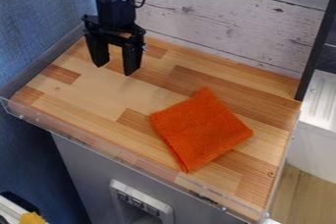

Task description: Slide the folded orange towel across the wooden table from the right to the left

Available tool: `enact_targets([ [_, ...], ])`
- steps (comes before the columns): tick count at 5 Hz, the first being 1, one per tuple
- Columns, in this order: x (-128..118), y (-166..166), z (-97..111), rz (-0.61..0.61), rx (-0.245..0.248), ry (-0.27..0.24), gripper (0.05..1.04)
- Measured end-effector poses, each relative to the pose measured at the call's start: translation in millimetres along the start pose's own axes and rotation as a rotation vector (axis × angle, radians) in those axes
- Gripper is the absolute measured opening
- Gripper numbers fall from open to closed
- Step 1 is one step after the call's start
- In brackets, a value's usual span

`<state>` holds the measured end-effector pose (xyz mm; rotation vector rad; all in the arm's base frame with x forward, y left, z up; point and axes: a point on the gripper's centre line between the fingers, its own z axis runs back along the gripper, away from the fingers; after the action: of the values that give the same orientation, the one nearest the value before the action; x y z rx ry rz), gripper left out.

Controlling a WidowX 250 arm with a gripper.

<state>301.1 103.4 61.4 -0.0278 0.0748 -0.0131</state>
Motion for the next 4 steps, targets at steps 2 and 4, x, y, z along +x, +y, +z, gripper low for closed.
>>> enact_targets([
  [2, 0.7, -41.6, -0.5, -0.161, 0.020, -0.004, 0.993],
  [4, -6.0, -96.1, 8.6, -0.370, 0.066, -0.074, 0.999],
])
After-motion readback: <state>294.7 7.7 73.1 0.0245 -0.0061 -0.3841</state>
